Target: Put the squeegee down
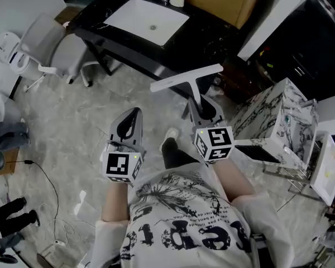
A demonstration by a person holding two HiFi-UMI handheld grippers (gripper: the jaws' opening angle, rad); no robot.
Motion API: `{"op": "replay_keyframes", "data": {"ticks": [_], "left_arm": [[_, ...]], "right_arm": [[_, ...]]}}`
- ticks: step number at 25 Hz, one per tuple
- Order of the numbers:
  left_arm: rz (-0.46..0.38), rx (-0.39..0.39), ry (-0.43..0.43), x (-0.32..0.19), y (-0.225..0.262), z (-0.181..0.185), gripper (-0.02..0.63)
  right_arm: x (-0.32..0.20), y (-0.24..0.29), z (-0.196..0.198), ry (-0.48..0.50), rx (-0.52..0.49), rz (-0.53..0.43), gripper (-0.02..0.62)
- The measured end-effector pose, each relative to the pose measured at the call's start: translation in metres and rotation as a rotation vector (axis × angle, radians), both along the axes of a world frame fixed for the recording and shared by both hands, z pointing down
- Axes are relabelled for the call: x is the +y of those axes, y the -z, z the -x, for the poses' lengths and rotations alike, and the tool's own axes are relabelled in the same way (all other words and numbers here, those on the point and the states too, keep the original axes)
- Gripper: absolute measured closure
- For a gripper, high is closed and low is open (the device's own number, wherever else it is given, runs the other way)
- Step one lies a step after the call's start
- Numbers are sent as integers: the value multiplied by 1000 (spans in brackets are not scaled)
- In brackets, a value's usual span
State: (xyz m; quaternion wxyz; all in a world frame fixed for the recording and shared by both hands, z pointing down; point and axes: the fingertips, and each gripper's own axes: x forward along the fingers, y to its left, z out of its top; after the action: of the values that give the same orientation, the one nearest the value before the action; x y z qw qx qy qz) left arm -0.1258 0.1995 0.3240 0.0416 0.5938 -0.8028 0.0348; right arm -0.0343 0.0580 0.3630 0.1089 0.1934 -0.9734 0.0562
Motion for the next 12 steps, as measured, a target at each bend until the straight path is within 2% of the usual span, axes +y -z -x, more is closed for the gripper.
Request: {"op": "replay_keyframes", "data": {"ticks": [7,12], "left_arm": [[-18,-16,-79,-108,14,73,594],[-27,-20,-131,-174,15,105,594]], "right_arm": [[-103,11,57,-107,-13,-3,523],[-165,10,81,-167,-16,-5,523]]}}
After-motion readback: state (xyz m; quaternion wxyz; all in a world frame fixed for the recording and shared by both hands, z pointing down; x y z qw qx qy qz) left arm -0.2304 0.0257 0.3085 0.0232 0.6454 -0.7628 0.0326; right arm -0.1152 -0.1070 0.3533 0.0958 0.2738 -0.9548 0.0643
